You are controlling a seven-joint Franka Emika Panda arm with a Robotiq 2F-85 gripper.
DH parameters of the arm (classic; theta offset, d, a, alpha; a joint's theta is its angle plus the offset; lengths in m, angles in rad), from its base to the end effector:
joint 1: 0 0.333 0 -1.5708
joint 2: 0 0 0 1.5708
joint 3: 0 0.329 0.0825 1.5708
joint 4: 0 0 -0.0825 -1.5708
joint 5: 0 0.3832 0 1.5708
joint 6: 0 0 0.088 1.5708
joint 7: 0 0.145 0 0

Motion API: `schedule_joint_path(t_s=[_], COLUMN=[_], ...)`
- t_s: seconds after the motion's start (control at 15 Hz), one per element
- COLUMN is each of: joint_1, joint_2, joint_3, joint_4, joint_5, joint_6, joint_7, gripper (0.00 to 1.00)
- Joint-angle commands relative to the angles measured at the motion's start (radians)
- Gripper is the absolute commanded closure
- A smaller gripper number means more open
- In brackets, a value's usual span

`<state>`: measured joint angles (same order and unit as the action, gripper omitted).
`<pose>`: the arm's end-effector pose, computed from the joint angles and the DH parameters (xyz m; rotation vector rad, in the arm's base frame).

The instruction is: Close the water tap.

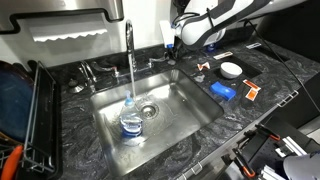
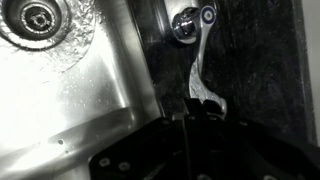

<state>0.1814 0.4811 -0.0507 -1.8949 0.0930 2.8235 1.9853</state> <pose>0.6866 0.0893 0.2751 -1.5569 2.2362 -0.2727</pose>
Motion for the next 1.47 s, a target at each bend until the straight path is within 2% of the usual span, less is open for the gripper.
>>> schedule_joint_path(t_s=[0.0, 0.4, 0.67, 0.8, 1.0, 1.27, 1.4], joint_1=[0.028, 0.090, 0.142, 0.150, 0.102, -0.008, -0.034], joint_2=[0.055, 0.129, 0.164, 0.158, 0.099, 0.004, -0.050], joint_3=[-0.035, -0.118, -0.190, -0.196, -0.112, 0.060, 0.094], joint_4=[0.028, 0.073, 0.102, 0.103, 0.065, 0.014, -0.012], joint_5=[0.008, -0.008, -0.003, 0.000, 0.035, 0.090, 0.124], joint_6=[0.143, 0.280, 0.292, 0.268, 0.210, 0.099, 0.003], joint_7=[0.016, 0.082, 0.123, 0.124, 0.044, -0.092, -0.149], gripper=[1.00, 1.00, 1.00, 1.00, 1.00, 1.00, 1.00])
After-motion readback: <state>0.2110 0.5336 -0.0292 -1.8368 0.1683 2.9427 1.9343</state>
